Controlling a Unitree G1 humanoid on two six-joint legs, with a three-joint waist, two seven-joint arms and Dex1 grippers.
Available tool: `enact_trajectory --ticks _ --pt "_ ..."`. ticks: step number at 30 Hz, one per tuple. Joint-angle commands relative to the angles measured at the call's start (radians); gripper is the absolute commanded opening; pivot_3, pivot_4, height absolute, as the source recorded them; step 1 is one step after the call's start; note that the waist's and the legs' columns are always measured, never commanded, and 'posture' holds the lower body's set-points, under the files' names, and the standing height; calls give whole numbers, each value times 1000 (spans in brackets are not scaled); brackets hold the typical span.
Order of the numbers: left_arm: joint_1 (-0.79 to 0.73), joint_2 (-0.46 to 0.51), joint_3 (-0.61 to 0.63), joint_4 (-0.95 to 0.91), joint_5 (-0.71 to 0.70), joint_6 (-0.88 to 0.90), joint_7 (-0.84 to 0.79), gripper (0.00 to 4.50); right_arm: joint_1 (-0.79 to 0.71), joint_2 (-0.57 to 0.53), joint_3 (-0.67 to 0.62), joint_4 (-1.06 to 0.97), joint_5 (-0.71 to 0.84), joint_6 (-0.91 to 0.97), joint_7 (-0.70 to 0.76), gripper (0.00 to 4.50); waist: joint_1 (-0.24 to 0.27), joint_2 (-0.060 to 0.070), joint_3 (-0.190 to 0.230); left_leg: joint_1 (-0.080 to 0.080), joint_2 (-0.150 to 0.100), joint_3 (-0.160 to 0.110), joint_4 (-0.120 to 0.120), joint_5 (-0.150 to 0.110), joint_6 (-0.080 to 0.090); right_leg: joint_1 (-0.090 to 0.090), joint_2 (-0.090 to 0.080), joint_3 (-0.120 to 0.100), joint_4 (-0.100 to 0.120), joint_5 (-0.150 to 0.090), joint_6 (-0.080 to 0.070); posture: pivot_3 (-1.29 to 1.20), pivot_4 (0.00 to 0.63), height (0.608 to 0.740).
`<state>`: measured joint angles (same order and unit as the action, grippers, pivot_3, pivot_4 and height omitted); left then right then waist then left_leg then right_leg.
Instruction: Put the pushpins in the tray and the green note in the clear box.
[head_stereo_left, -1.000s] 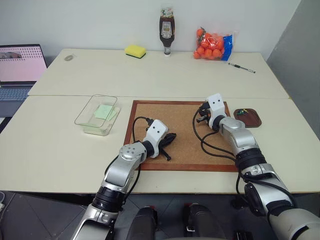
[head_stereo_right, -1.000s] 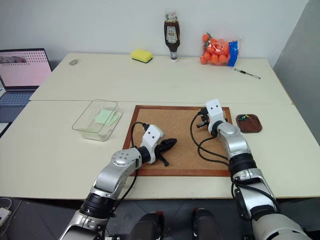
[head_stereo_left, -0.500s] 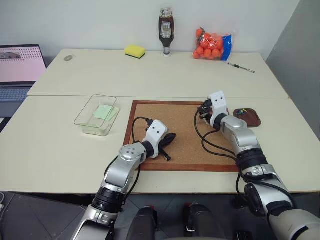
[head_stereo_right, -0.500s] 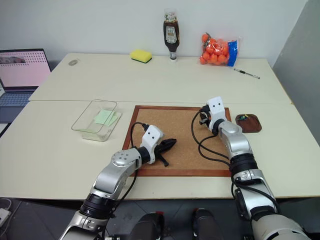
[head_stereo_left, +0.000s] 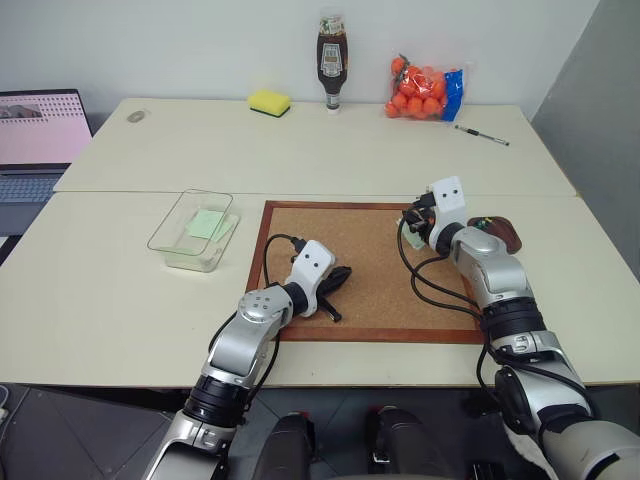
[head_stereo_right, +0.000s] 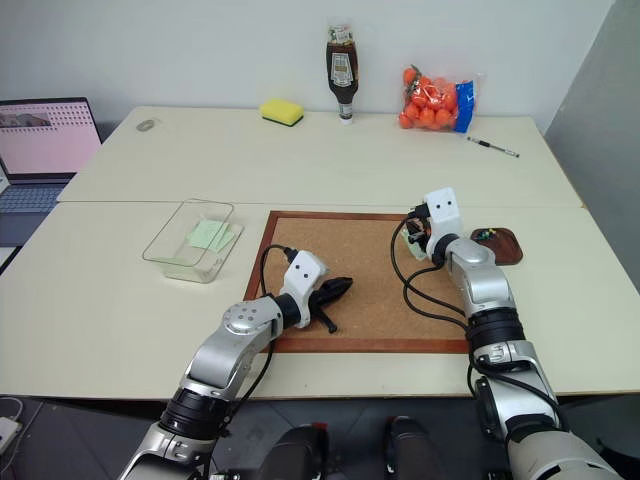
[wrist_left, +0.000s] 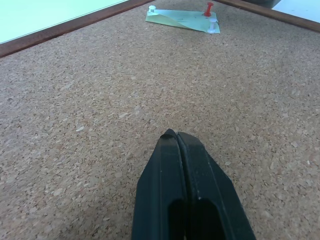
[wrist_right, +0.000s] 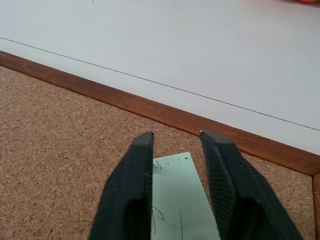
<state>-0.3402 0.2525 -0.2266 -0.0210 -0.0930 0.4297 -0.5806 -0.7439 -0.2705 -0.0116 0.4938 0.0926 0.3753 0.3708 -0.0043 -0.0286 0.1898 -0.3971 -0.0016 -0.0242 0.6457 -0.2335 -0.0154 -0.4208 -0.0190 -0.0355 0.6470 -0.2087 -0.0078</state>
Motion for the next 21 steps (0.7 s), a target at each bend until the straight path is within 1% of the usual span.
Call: enact_trajectory --ticks 1,2,12,21 --pt "-3 -2 -10 2 6 -5 0 0 -27 -24 13 2 -29 -15 4 2362 0 0 0 0 0 0 0 0 0 0 0 0 0 0 0 0 150 740" --pt "-3 -3 -10 2 6 -5 1 0 -29 -25 19 8 -33 -10 9 2644 0 0 0 0 0 0 0 0 0 0 0 0 0 0 0 0 150 740" --pt "1 -5 -9 1 9 -4 9 0 -52 -30 33 79 -65 -64 -4 2644 0 0 0 0 0 0 0 0 0 0 0 0 0 0 0 0 150 740" --pt "2 -2 -8 0 9 -5 8 0 -45 -25 37 79 -78 -69 9 2644 0 0 0 0 0 0 0 0 0 0 0 0 0 0 0 0 150 740"
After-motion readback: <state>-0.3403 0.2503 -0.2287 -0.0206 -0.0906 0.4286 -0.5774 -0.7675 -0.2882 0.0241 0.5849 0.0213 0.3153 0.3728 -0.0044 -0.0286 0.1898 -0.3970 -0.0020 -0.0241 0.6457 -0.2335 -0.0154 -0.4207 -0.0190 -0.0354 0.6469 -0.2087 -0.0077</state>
